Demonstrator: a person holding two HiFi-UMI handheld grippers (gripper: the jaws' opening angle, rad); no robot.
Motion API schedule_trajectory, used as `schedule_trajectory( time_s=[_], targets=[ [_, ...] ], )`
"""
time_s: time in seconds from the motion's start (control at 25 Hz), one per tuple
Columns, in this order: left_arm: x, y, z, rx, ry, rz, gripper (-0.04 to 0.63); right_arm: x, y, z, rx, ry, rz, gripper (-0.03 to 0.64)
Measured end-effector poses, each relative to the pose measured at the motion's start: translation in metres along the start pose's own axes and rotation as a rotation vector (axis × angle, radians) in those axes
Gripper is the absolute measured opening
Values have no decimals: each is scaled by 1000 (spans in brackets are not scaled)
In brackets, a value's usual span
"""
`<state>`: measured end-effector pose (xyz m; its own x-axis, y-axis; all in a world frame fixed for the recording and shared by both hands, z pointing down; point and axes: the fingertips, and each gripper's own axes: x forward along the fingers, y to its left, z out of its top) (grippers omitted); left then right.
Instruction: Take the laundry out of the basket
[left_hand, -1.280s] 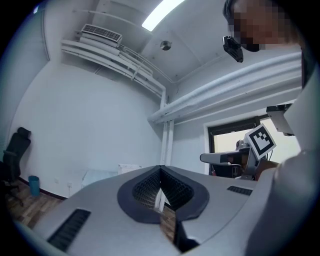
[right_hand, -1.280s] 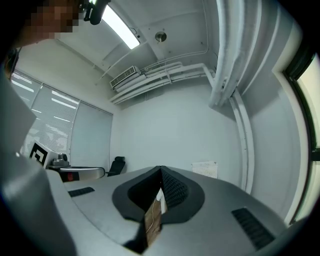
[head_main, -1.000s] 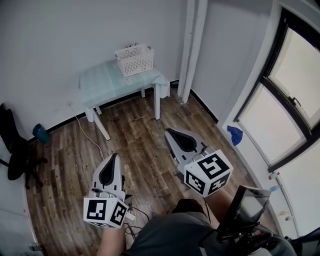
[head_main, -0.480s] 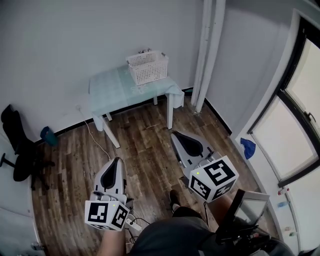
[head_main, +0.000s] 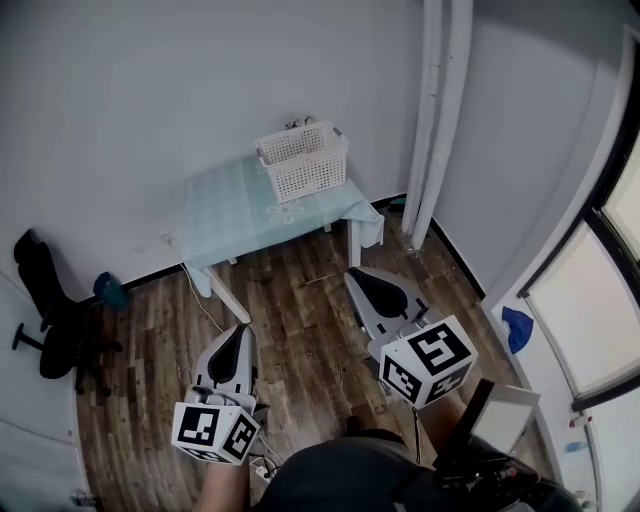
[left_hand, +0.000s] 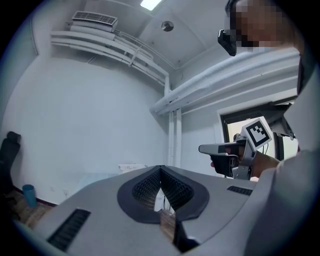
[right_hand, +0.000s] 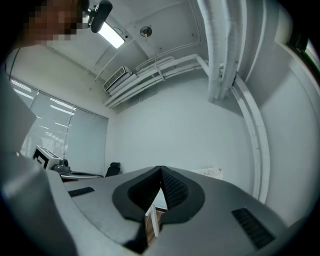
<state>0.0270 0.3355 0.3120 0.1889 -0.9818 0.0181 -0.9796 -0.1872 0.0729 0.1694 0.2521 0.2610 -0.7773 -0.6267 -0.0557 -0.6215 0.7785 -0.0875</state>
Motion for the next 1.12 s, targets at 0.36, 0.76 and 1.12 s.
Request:
schedule_trajectory(
  time_s=[0.36,0.76,1.12],
  targets=[
    [76,7,-4,21,55,28,3,40,-80,-5,29,-15,-14,11],
    [130,35,-13,-19,63,6,3,89,-109,-17,11,5,-22,11],
    [202,112,-13,-34,31,-50,3,183,-127,-21,-30,26,-58,11]
  ],
)
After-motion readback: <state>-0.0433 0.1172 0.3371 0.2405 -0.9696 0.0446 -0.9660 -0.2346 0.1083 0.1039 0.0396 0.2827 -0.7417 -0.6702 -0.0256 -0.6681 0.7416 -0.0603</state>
